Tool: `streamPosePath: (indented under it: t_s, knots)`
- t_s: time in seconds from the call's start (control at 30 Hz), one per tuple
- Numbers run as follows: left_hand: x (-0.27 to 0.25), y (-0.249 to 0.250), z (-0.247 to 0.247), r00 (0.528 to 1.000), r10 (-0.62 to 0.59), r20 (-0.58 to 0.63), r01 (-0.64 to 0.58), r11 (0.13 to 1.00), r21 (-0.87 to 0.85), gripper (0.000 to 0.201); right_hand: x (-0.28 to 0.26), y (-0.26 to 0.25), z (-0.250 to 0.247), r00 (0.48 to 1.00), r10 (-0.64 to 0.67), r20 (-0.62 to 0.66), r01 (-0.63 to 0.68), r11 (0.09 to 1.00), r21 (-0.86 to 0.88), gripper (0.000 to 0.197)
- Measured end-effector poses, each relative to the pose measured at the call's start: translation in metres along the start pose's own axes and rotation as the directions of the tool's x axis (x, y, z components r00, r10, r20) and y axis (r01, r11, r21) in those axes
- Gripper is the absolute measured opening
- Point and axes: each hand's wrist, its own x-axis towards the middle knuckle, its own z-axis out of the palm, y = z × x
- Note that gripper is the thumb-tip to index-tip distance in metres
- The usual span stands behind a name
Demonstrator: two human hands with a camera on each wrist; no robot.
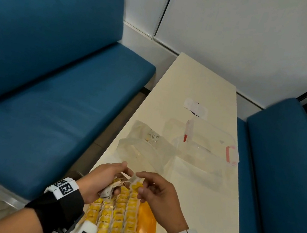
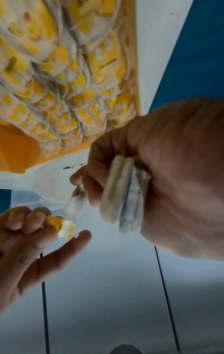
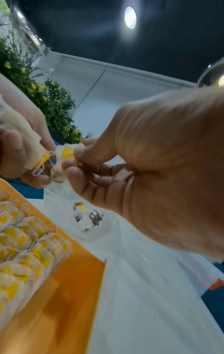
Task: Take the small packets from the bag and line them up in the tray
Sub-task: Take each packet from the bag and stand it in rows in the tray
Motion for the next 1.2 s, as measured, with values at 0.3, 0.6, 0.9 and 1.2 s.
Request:
streamPosePath:
  t_s: [0.3,0.6,0.9,1.2]
  knots:
    - [-0.008,-0.003,-0.005,0.964,0.265,-0.03,-0.251,0.938,0.241,0.017,-0.004,0.005,-0.002,0.988,0.14,-0.059,-0.13,0.98,0.154,0.017]
    - [-0.004,-0.01,0.004,0.881,0.453,0.135,-0.429,0.649,0.628,0.015,-0.003,-0.002,-0.005,0.975,0.205,-0.085,-0.199,0.977,0.074,0.009]
    - [0.006,-0.02,0.006,0.878,0.455,0.15,-0.41,0.551,0.727,0.021,-0.001,-0.004,-0.013,0.993,0.025,-0.12,-0.073,0.907,-0.414,0.017]
    - [0.006,-0.016,-0.039,0.866,0.457,-0.203,-0.099,0.555,0.826,0.026,-0.008,0.023,-0.031,0.992,0.039,-0.116,-0.108,0.719,-0.687,0.005]
